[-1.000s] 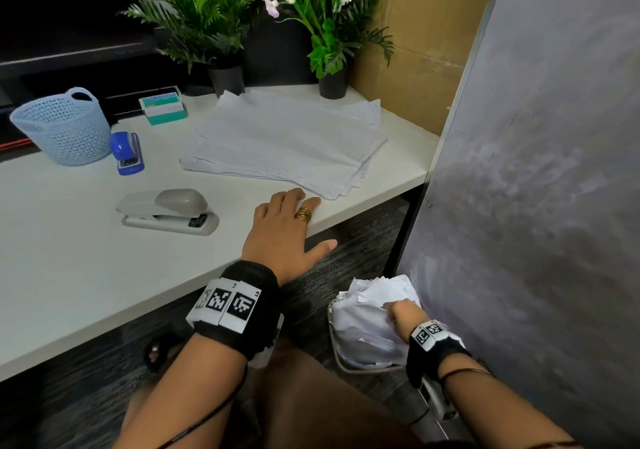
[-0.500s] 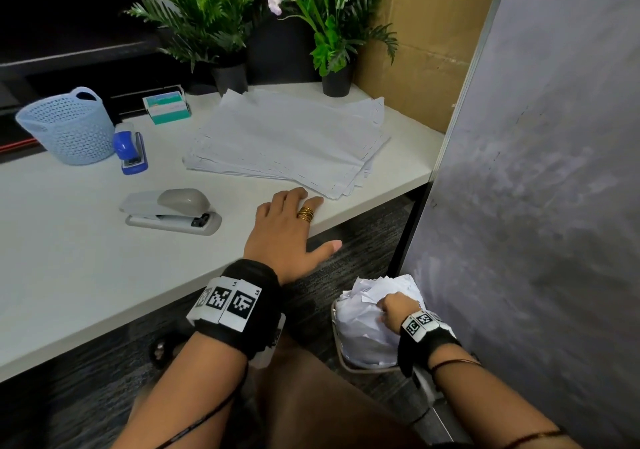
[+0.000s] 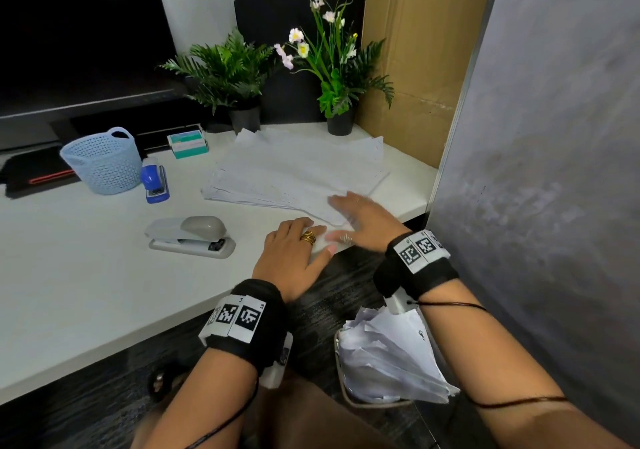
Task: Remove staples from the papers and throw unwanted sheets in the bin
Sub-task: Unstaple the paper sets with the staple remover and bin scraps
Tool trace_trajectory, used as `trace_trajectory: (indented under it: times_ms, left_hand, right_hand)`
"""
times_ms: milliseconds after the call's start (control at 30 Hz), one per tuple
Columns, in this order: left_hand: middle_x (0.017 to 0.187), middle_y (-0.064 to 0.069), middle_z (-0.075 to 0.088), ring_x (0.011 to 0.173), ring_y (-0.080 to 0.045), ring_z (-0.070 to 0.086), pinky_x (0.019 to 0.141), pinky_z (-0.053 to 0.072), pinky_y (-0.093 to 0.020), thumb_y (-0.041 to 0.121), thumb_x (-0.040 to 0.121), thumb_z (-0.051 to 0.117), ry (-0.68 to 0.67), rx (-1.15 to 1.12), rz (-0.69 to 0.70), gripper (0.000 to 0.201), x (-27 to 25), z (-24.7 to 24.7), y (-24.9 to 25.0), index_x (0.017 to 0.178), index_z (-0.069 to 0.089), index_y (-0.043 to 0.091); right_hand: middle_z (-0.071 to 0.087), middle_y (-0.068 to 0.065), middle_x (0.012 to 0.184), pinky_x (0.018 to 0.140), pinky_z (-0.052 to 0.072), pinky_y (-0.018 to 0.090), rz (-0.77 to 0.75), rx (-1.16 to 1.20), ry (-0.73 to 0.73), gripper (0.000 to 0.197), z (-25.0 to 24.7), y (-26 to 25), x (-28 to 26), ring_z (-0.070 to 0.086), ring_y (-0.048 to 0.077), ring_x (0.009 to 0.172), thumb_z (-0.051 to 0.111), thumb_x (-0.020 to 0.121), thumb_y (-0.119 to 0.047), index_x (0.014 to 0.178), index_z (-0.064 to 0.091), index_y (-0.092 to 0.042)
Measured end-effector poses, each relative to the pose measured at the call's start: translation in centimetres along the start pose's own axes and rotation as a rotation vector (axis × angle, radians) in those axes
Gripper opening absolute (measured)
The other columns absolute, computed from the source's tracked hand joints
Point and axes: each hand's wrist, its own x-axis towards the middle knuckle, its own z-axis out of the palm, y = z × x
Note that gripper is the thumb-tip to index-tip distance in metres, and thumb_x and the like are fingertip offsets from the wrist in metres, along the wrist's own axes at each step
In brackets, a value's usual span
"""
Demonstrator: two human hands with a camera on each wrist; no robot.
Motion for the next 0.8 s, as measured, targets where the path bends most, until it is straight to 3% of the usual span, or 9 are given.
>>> trace_trajectory:
  times_ms: [67,200,300,367,433,533,600,700,800]
  left_hand:
    - [0.142,0.003,0.036,0.13,-0.015,0.026,0.104,0.022,-0.031,0.067,0.077,-0.002,0.004,-0.045,-0.009,0.086,0.0,0.0,-0.1,0.14,0.04,0.025]
    - [0.14,0.004,0.038,0.127,-0.015,0.029,0.102,0.023,-0.03,0.064,0.089,0.01,0.011,-0.071,-0.005,0.072,-0.1,-0.1,0.2,0.136,0.044,0.023]
    - [0.137,0.003,0.041,0.125,-0.015,0.032,0.101,0.023,-0.029,0.055,0.095,0.019,0.02,-0.119,-0.002,0.059,-0.2,-0.2,0.1,0.133,0.048,0.02]
    - [0.134,0.002,0.044,0.123,-0.015,0.034,0.1,0.024,-0.028,0.048,0.099,0.024,0.038,-0.204,-0.016,0.049,-0.3,-0.4,0.0,0.129,0.052,0.02]
    - [0.132,0.002,0.047,0.121,-0.015,0.037,0.1,0.025,-0.028,0.045,0.099,0.026,0.053,-0.291,-0.046,0.046,-0.3,-0.6,-0.1,0.127,0.054,0.02]
    - [0.126,-0.002,0.052,0.119,-0.018,0.044,0.101,0.031,-0.029,0.042,0.1,0.028,0.079,-0.502,-0.133,0.044,-0.1,-1.7,0.3,0.123,0.057,0.017]
    - [0.117,-0.002,0.056,0.111,-0.016,0.05,0.097,0.033,-0.026,0.042,0.1,0.029,0.128,-0.751,-0.245,0.045,0.0,-2.9,0.6,0.114,0.06,0.012]
    - [0.105,-0.004,0.062,0.1,-0.02,0.057,0.095,0.042,-0.032,0.05,0.096,0.038,0.243,-0.973,-0.424,0.048,0.2,-4.4,0.6,0.102,0.059,0.006]
    - [0.112,-0.01,0.062,0.104,-0.026,0.058,0.098,0.045,-0.042,0.025,0.095,0.05,0.405,-1.034,-0.535,0.026,-0.2,-5.8,-0.4,0.112,0.054,0.006]
  right_hand:
    - [0.028,0.001,0.153,0.114,0.01,0.027,0.0,-0.013,-0.063,0.07,0.4,0.5,0.0,0.018,0.019,0.143,0.06,0.085,-0.046,0.145,0.033,-0.021]
    - [0.047,0.0,0.14,0.105,0.029,0.036,-0.003,-0.116,0.094,0.058,1.3,0.7,-1.0,0.038,0.022,0.126,0.054,0.086,-0.053,0.139,0.043,-0.03]
    - [0.042,-0.004,0.143,0.106,0.023,0.038,-0.027,-0.183,0.088,0.061,2.1,0.9,-1.9,0.035,0.021,0.126,0.049,0.085,-0.062,0.14,0.039,-0.036]
    - [0.043,-0.006,0.143,0.108,0.019,0.041,-0.056,-0.178,0.105,0.061,2.6,1.2,-2.4,0.036,0.021,0.126,0.032,0.083,-0.066,0.137,0.042,-0.041]
    - [0.051,-0.007,0.136,0.109,0.013,0.042,-0.053,-0.145,0.186,0.048,2.6,0.9,-2.7,0.04,0.02,0.123,0.028,0.089,-0.051,0.132,0.049,-0.041]
    - [0.064,-0.004,0.117,0.11,0.007,0.036,-0.06,0.056,0.449,0.032,3.5,-0.5,-2.7,0.05,0.018,0.116,0.049,0.095,-0.018,0.121,0.062,-0.032]
    - [0.065,-0.007,0.115,0.111,0.013,0.036,-0.115,0.182,0.563,0.03,4.0,-2.3,-2.8,0.051,0.009,0.114,0.047,0.094,-0.021,0.117,0.065,-0.028]
    - [0.06,-0.018,0.113,0.111,0.02,0.029,-0.324,0.37,0.64,0.035,4.9,-5.5,-3.1,0.046,-0.013,0.108,0.04,0.091,-0.022,0.114,0.065,-0.029]
    - [0.062,-0.012,0.112,0.111,0.023,0.02,-0.492,0.435,0.648,0.035,5.2,-7.9,-2.7,0.049,-0.009,0.11,0.045,0.087,-0.009,0.114,0.065,-0.019]
